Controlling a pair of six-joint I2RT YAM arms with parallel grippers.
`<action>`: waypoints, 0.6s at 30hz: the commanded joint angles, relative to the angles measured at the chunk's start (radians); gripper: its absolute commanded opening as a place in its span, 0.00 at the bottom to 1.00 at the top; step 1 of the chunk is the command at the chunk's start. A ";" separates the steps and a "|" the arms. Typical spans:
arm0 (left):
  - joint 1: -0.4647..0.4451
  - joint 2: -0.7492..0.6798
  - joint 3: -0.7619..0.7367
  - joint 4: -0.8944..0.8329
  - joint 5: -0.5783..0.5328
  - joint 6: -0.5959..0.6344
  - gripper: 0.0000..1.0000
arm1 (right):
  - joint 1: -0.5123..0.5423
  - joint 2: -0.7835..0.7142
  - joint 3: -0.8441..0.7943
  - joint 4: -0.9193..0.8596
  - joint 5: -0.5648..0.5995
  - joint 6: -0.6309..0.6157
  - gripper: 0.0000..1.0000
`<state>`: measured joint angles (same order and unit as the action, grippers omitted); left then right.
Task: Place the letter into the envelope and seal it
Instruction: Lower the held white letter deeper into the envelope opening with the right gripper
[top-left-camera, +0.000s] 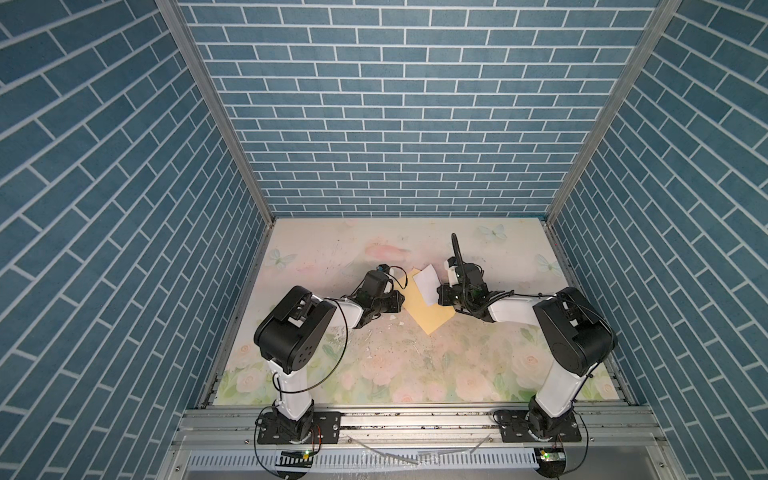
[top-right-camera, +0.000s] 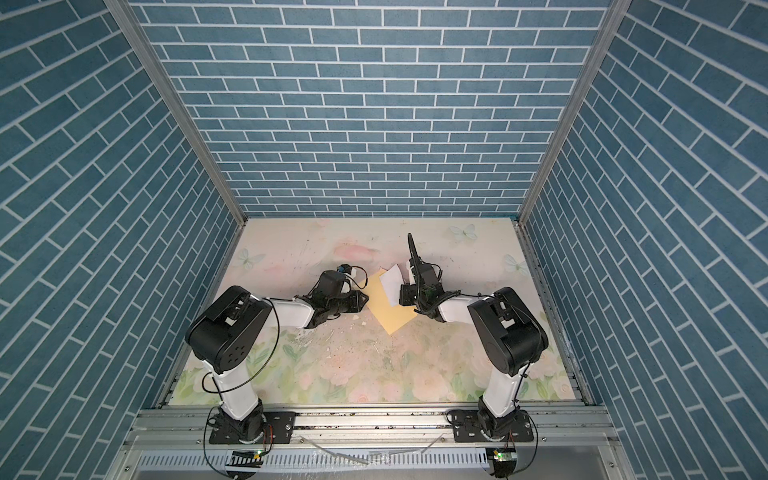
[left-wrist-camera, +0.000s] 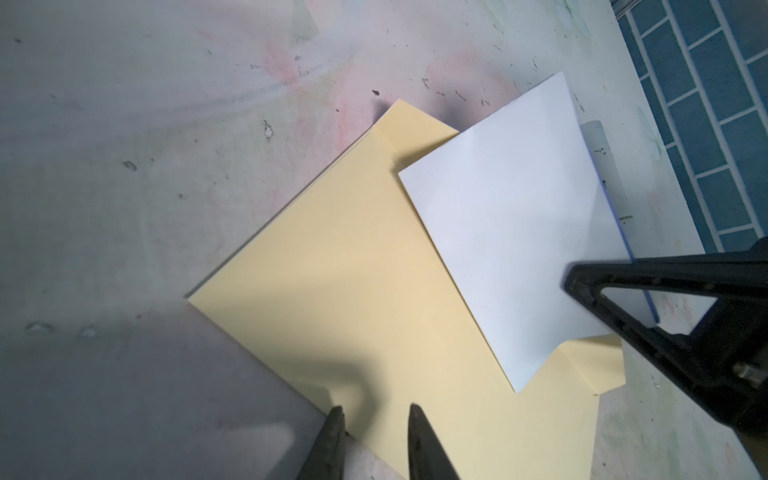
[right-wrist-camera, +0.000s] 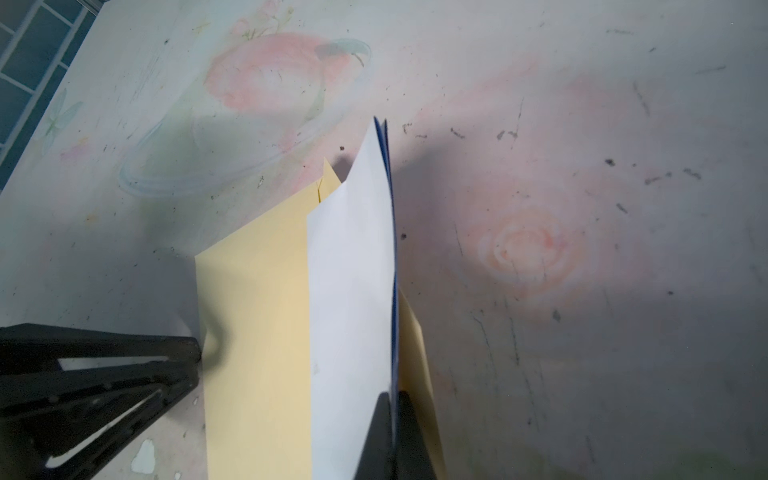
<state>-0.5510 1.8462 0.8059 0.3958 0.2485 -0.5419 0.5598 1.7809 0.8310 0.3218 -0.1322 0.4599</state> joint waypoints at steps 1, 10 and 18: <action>0.002 0.047 -0.011 -0.088 -0.011 0.000 0.28 | 0.003 0.014 -0.020 -0.004 -0.027 0.047 0.00; 0.003 0.041 0.002 -0.097 0.004 0.025 0.27 | -0.001 -0.088 -0.005 -0.095 0.001 0.005 0.00; 0.003 0.035 0.053 -0.159 0.001 0.062 0.28 | -0.003 -0.160 0.176 -0.519 0.095 -0.208 0.00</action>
<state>-0.5510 1.8519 0.8440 0.3389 0.2527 -0.5064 0.5598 1.6482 0.9169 0.0032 -0.0990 0.3668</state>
